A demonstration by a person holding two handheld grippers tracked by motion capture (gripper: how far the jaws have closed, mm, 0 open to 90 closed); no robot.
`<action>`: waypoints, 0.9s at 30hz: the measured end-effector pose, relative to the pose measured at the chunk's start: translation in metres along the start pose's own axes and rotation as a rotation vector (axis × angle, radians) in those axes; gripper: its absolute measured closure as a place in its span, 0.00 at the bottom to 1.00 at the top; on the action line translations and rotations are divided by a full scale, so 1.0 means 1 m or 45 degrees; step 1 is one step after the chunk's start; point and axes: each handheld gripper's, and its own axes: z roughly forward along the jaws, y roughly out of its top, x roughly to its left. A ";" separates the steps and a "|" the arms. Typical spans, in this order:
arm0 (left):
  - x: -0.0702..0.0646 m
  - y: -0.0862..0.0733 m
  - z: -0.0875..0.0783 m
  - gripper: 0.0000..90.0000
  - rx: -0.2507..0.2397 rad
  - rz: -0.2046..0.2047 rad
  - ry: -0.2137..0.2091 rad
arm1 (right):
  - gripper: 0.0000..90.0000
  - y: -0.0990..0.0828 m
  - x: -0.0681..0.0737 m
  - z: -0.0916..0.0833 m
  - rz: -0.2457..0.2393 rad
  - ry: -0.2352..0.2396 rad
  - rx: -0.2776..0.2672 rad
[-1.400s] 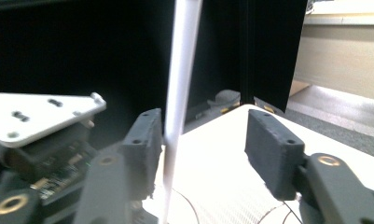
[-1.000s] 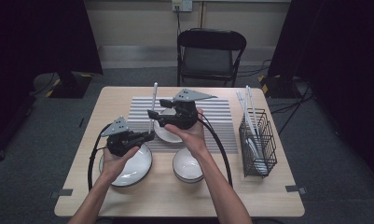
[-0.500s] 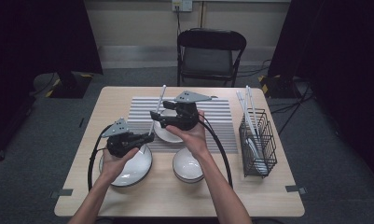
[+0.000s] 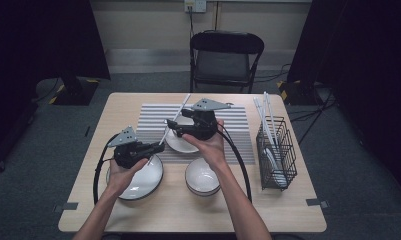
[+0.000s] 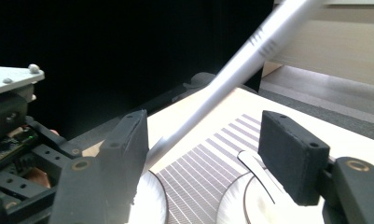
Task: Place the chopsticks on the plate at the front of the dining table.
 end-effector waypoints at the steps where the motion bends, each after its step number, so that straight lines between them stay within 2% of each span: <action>1: 0.000 0.000 0.000 0.96 0.000 0.000 0.002 | 0.37 0.000 -0.001 0.000 0.005 -0.001 0.000; 8: 0.001 -0.001 -0.001 0.96 0.002 0.001 0.011 | 0.37 -0.003 -0.004 -0.001 0.012 -0.023 0.008; 12: 0.002 -0.001 -0.001 0.96 -0.007 -0.015 0.002 | 0.37 -0.005 -0.006 -0.001 0.012 -0.039 0.014; 16: 0.004 -0.001 -0.002 0.96 -0.002 -0.008 -0.002 | 0.37 -0.007 -0.008 0.000 0.015 -0.044 0.021; 19: 0.004 -0.002 -0.003 0.96 -0.008 -0.024 -0.004 | 0.37 -0.008 -0.009 0.000 0.019 -0.049 0.021; 27: 0.006 -0.001 -0.004 0.96 -0.008 -0.011 -0.007 | 0.37 -0.011 -0.011 0.001 0.032 -0.055 0.028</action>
